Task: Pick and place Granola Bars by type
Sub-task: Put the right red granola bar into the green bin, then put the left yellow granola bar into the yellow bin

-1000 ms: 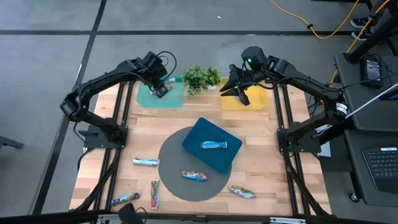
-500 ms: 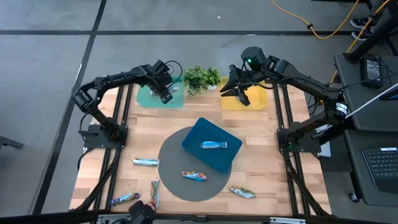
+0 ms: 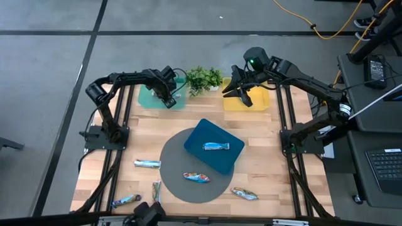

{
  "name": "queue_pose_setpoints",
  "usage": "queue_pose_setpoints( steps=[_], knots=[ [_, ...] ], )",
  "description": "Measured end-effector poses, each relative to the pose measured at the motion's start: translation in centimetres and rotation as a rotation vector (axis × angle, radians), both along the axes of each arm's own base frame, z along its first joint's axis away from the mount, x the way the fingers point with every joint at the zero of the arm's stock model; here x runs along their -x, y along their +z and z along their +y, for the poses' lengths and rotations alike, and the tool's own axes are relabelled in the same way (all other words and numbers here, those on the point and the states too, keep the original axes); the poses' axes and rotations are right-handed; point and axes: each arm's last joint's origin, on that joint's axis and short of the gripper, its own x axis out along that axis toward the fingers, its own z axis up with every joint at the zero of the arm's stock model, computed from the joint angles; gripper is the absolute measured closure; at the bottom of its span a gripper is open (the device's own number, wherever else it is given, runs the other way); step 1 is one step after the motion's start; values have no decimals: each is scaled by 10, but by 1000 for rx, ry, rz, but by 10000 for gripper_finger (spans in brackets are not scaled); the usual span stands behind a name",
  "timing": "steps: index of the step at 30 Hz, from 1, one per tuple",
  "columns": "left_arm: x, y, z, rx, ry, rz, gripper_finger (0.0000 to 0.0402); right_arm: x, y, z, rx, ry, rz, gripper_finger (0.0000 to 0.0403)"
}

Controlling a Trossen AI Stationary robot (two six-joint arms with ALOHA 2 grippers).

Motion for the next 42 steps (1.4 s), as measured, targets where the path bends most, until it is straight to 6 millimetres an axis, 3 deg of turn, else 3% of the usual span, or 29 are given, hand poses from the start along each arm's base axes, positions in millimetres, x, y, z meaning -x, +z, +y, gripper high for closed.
queue_pose_setpoints(
  steps=[5,13,17,21,25,31,36,42],
  knots=[
    [2,3,1,-57,22,51,345,0,0,0,19,13,-3,309],
    [6,22,-3,-73,55,39,275,0,-8,0,25,27,15,309],
    [10,43,-7,-104,60,9,249,0,-17,0,13,28,36,309],
    [16,76,-18,-158,99,-67,238,0,-28,0,-3,29,63,309],
    [24,113,-45,-185,100,-165,239,1,-38,0,8,55,79,309],
    [34,153,-109,-174,33,-270,244,1,-51,1,16,97,70,309],
    [44,170,-159,-118,50,-318,244,-1,-56,1,63,144,29,309],
    [54,172,-198,-50,195,-287,245,-6,-50,0,105,204,-72,309]
  ],
)
